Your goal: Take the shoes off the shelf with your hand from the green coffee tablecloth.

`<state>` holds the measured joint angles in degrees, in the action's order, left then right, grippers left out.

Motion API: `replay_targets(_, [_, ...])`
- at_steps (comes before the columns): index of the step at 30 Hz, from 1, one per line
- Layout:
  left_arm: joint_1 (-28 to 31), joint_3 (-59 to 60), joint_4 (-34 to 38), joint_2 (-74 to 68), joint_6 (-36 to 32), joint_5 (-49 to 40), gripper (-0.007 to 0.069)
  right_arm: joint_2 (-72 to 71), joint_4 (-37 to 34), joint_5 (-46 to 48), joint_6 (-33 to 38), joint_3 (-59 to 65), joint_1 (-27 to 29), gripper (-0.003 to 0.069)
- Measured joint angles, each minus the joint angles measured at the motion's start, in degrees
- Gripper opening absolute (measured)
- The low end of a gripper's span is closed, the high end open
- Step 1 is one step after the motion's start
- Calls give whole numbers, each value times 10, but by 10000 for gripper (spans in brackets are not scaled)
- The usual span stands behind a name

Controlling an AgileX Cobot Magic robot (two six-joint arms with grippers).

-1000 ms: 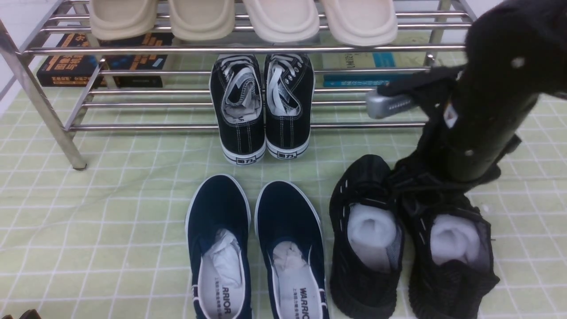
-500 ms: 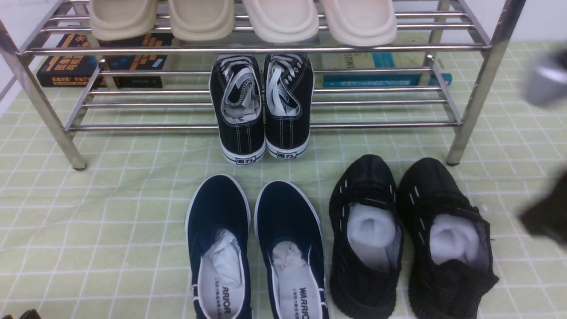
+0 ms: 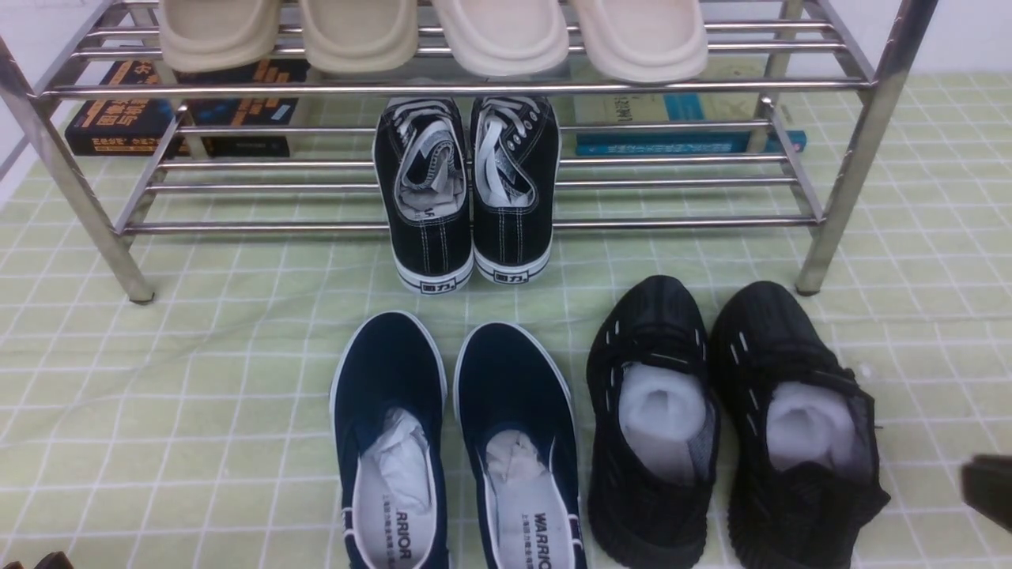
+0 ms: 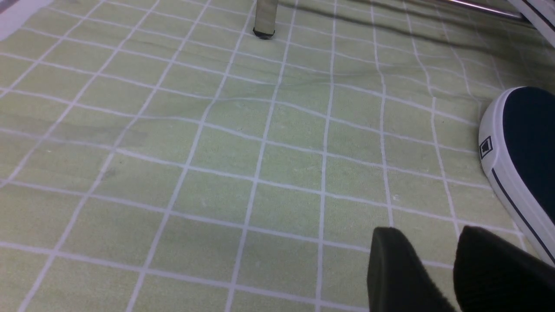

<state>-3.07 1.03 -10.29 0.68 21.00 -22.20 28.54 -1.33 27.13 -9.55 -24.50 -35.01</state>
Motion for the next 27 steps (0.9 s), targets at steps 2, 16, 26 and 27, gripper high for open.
replay_targets(2, [0,0,0,0,0,0,240,0,0,-44,0,21,0,46])
replay_targets(16, [0,0,0,0,0,0,240,-1,0,-83,0,40,0,46])
replay_targets(26, [0,0,0,0,0,0,240,-1,1,-84,0,40,0,48])
replay_targets(27, [0,0,0,0,0,0,240,-1,2,-84,0,40,0,48])
